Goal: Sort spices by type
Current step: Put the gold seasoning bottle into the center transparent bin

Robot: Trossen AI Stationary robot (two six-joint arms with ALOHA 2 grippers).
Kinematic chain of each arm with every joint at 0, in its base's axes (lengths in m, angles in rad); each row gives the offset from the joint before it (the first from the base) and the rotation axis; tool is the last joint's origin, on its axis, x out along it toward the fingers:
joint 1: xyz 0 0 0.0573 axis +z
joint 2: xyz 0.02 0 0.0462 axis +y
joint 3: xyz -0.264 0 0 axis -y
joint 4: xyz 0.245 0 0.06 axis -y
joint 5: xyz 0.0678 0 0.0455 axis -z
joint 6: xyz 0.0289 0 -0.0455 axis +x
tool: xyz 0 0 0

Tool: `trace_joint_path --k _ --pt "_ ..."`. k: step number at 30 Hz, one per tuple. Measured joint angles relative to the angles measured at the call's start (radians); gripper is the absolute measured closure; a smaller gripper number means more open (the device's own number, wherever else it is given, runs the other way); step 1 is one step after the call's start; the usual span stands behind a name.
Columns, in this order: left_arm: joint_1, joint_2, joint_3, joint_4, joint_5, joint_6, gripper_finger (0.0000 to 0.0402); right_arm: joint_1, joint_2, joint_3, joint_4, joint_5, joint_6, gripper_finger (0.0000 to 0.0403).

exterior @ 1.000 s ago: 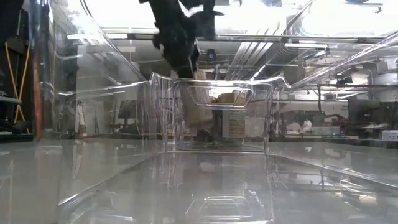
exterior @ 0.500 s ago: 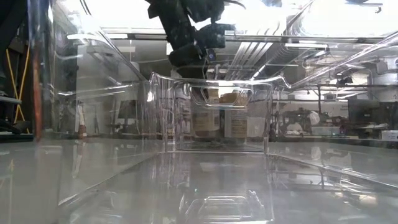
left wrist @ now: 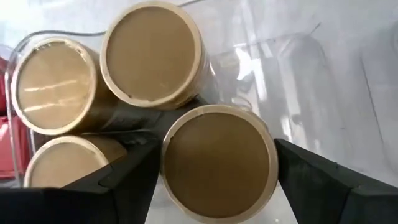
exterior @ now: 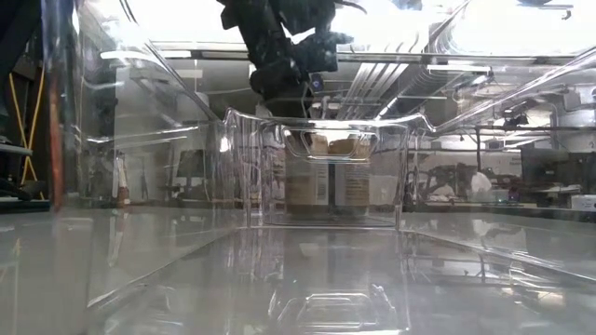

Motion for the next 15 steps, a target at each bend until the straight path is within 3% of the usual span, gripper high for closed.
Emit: trace_joint_path --k 10,15 --pt "0.000 -0.006 0.000 0.114 -0.173 -0.027 0.0108 0.000 0.000 0.000 0.004 0.000 0.021 0.0403" --pt "-0.007 -0.019 0.000 0.077 -0.176 -0.012 0.0108 0.000 0.000 0.000 0.004 0.000 0.021 0.0403"
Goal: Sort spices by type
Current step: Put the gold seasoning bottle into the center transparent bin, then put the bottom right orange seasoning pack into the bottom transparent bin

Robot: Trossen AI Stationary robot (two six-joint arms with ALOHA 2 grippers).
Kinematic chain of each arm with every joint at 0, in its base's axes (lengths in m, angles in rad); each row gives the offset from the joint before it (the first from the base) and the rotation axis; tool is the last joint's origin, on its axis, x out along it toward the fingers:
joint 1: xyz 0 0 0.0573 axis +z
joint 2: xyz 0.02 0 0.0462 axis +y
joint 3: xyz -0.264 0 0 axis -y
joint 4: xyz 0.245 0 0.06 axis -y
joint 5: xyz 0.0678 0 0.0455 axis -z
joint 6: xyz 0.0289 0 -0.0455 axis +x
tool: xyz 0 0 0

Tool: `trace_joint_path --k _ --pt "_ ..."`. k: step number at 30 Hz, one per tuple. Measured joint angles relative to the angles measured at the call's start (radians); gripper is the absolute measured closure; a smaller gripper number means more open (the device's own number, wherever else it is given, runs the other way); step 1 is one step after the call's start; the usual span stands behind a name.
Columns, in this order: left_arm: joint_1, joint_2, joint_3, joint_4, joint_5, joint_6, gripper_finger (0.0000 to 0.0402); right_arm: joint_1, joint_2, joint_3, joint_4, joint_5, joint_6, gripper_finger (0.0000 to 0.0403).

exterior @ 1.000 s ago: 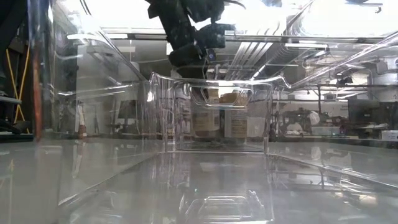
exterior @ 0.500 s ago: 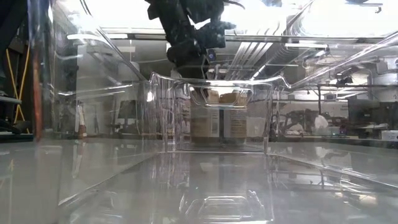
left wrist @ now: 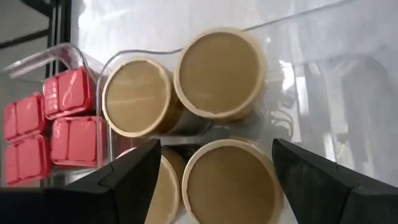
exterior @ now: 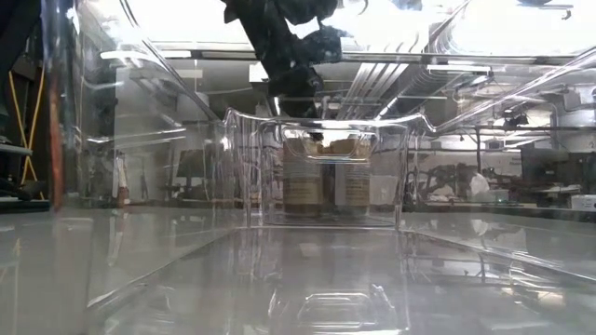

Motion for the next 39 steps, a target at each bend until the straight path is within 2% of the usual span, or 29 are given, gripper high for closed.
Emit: trace_joint_path --k 6,10,13,16,20,22,26,29,35,39 --pt "-0.021 -0.090 0.022 -0.096 0.091 0.021 0.0108 0.000 0.000 0.000 0.012 -0.001 -0.008 0.0403" --pt "-0.019 -0.218 0.011 -0.166 0.248 -0.059 0.0108 0.000 0.010 0.000 0.016 -0.001 -0.005 0.0403" --pt "-0.013 -0.346 -0.069 -0.137 0.318 -0.119 0.0108 -0.006 0.047 0.001 0.015 -0.014 -0.066 0.0403" --pt "-0.010 -0.486 -0.215 -0.006 0.306 -0.176 0.0108 -0.010 0.101 0.001 -0.002 -0.118 -0.121 0.0403" --pt "0.006 -0.661 -0.425 0.168 0.249 -0.308 0.0108 0.047 0.137 -0.059 -0.006 -0.371 -0.083 0.0403" --pt "0.016 -0.728 -0.514 0.232 0.215 -0.382 0.0108 0.123 0.116 -0.146 -0.008 -0.390 -0.034 0.0403" --pt "0.031 -0.825 -0.635 0.328 0.164 -0.509 0.0108 0.284 0.010 -0.435 0.015 -0.328 0.200 0.0403" --pt "0.041 -0.855 -0.663 0.337 0.152 -0.539 0.0108 0.397 -0.092 -0.668 0.083 -0.332 0.504 0.0403" --pt "0.073 -0.865 -0.666 0.362 0.150 -0.466 0.0108 0.661 -0.304 -0.998 0.459 -0.338 1.226 0.0403" --pt "0.100 -0.866 -0.666 0.402 0.150 -0.417 0.0108 0.792 -0.351 -1.118 0.643 -0.314 1.565 0.0394"
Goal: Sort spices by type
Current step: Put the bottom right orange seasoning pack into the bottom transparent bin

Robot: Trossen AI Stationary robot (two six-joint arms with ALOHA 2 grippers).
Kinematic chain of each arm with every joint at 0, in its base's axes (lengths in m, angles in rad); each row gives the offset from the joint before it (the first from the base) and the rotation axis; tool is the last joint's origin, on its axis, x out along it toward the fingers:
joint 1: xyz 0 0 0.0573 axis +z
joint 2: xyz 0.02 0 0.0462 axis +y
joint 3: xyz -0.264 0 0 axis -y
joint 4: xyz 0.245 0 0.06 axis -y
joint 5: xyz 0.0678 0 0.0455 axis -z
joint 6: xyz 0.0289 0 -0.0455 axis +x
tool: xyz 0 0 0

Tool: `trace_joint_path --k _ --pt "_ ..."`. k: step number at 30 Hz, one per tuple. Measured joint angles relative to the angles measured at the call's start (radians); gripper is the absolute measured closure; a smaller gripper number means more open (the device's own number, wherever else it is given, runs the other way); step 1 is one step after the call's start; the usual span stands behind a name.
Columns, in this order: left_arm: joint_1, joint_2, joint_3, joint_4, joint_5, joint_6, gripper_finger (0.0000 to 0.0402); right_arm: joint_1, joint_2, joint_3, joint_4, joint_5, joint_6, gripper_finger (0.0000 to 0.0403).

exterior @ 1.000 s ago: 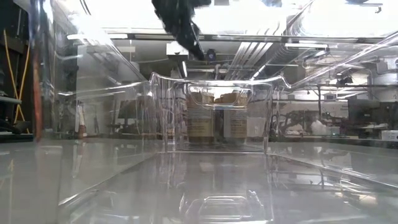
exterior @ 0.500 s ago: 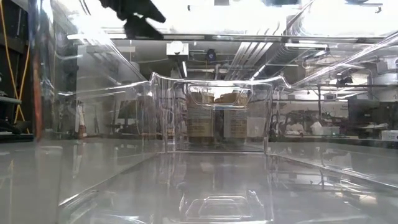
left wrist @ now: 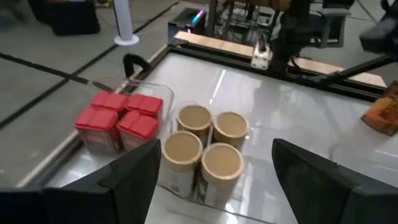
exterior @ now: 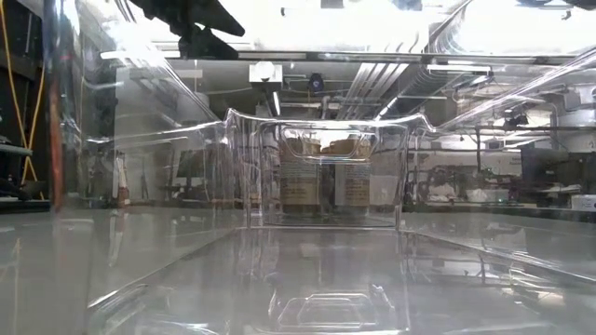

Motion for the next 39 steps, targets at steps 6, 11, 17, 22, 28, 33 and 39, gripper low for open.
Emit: trace_joint_path --k 6,11,17,22,28,33,39 --pt "0.040 0.000 0.000 0.017 0.000 -0.001 0.0108 0.115 0.017 -0.050 0.007 -0.101 0.233 0.0323" --pt "0.052 0.000 0.000 0.005 0.001 -0.040 0.0108 0.152 0.017 -0.045 0.007 -0.117 0.287 0.0232" --pt "0.054 0.000 0.000 0.002 0.001 -0.050 0.0108 0.212 0.017 -0.035 0.030 -0.107 0.408 0.0148" --pt "0.054 0.000 0.000 -0.011 0.001 -0.052 0.0108 0.235 0.020 -0.081 0.047 -0.090 0.432 0.0136" --pt "0.054 0.000 0.000 -0.014 0.002 -0.052 0.0108 0.204 0.020 -0.141 0.105 -0.059 0.421 0.0135" --pt "0.054 0.000 0.000 -0.019 0.001 -0.052 0.0108 0.193 0.021 -0.207 0.247 -0.111 0.432 0.0135" --pt "0.054 0.000 0.000 -0.020 0.001 -0.051 0.0108 0.175 0.021 -0.255 0.270 -0.123 0.429 0.0140"
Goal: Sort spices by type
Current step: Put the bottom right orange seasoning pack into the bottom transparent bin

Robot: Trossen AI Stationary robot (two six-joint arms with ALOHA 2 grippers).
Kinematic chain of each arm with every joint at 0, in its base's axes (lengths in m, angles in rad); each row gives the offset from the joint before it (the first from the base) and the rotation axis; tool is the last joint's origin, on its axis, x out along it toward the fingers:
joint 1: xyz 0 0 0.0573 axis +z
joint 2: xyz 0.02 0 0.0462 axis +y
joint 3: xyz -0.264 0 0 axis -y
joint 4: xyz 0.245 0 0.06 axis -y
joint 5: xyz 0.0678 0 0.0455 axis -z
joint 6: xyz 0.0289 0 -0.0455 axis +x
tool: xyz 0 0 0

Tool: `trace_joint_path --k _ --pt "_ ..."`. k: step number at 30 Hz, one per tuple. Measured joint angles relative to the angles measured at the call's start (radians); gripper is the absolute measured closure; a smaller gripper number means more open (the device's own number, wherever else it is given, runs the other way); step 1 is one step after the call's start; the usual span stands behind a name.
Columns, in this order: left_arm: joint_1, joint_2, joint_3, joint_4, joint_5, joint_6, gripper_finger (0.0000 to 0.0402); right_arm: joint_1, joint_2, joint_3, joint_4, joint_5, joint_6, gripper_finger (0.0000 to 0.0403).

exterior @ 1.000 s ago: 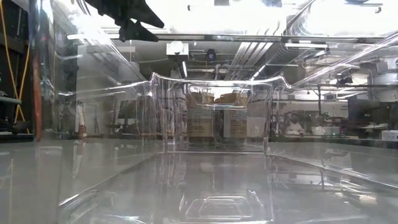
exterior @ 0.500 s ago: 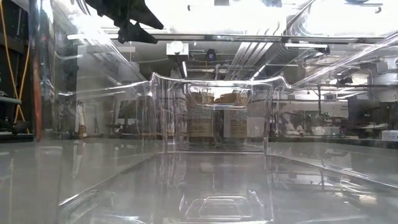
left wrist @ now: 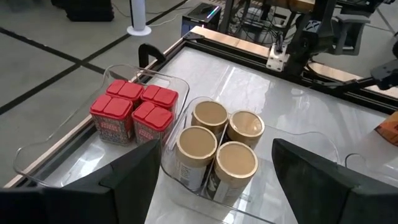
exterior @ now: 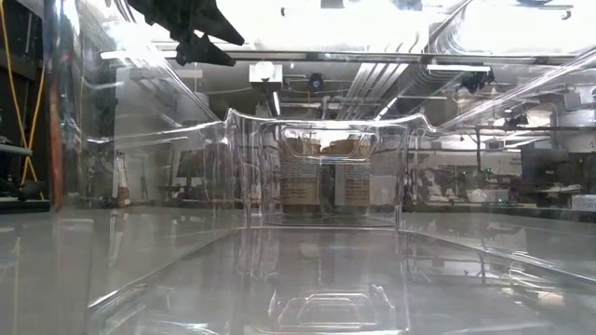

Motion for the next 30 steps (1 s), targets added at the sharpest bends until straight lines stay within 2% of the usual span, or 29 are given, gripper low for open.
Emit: trace_joint_path --k 3,6,16,25,30 --pt "0.000 0.000 0.000 0.000 0.000 0.000 0.0108 -0.005 0.000 -0.024 0.024 -0.004 -0.007 0.0161" --pt "0.000 0.000 0.000 0.000 0.000 0.000 0.0108 -0.007 0.000 -0.046 0.058 -0.026 -0.007 0.0201" --pt "0.000 0.000 0.000 -0.019 0.000 0.001 0.0108 -0.006 0.000 -0.049 0.070 -0.007 -0.039 0.0386" --pt "0.000 -0.010 0.003 -0.018 0.016 0.029 0.0108 -0.031 -0.028 0.068 0.032 0.018 -0.137 0.0395" --pt "0.000 -0.049 0.057 -0.012 0.063 0.171 0.0108 -0.139 -0.068 0.219 -0.101 0.149 -0.317 0.0398"
